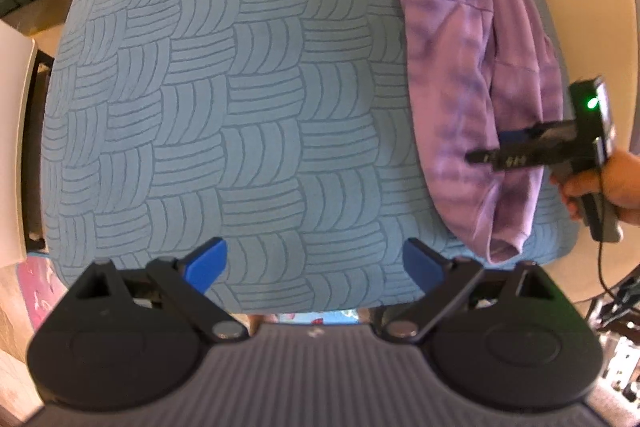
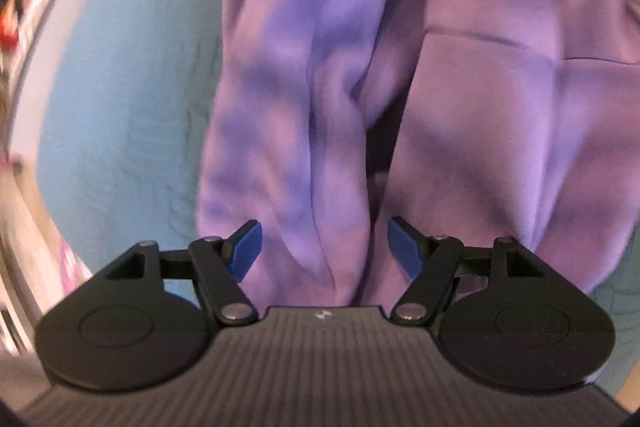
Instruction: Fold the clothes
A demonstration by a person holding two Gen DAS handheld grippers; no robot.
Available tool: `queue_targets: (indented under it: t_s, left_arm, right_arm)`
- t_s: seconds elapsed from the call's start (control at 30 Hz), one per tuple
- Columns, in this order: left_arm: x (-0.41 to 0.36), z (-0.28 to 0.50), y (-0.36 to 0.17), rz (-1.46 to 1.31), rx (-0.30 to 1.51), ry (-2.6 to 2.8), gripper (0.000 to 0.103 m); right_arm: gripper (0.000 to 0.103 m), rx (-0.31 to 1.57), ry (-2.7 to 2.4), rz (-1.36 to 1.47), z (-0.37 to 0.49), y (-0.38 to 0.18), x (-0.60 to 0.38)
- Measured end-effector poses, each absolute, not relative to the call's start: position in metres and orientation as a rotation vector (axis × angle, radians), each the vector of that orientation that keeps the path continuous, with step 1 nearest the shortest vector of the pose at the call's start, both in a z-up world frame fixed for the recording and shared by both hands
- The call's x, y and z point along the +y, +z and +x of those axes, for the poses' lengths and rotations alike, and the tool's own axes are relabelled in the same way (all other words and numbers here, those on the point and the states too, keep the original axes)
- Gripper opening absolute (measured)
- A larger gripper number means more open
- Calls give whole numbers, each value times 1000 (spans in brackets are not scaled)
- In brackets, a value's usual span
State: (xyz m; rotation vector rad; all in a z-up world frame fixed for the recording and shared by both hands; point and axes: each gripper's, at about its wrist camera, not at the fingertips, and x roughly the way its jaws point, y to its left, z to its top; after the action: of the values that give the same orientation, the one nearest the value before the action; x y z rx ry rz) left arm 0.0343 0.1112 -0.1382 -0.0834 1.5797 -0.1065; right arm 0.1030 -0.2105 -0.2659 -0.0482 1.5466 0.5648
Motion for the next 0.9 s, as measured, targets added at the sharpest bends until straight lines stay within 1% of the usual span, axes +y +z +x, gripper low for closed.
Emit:
queue_targets:
  t_s: [0.03, 0.07, 0.1, 0.13, 0.23, 0.3, 0.33, 0.43, 0.47, 0.6, 0.67, 0.8, 0.9]
  left_arm:
    - [111, 34, -139, -94, 1581, -103, 96]
    - [111, 34, -139, -104, 1582, -101, 96]
    - [111, 34, -140, -115, 1582, -103, 96]
    - [110, 34, -140, -125, 1581, -104, 96]
    - [109, 31, -143, -164, 1590, -105, 96]
    - [107, 28, -144, -202, 1593, -108, 96]
    - [106, 26, -144, -231, 1589, -115, 96]
    - [102, 22, -143, -285, 1566, -137, 96]
    - [100, 21, -142, -295, 1557, -145, 96]
    - [89, 21, -124, -348, 1465, -176, 96]
    - [85, 22, -113, -389, 1407, -174, 96]
    - [90, 24, -99, -615, 1304, -175, 97]
    - [91, 25, -104, -694, 1265, -161, 97]
  right_arm:
    - [44, 1562, 594, -25, 104, -266, -209]
    - [31, 1579, 649, 32, 107, -263, -207]
    - [13, 1574, 697, 74, 109, -258, -204]
    - [10, 1564, 723, 86, 110, -253, -201]
    - [8, 1572, 802, 129, 110, -240, -192]
    - [8, 1543, 832, 167, 115, -225, -185]
    - [8, 1503, 849, 206, 118, -211, -181]
    - [8, 1314, 910, 362, 125, -143, -168]
    - [8, 1280, 921, 399, 126, -130, -165]
    - [8, 1093, 994, 558, 155, -53, -144]
    - [8, 1029, 1013, 578, 164, -27, -139]
    - [8, 953, 992, 580, 181, 21, -131]
    - [8, 941, 972, 551, 170, 28, -113]
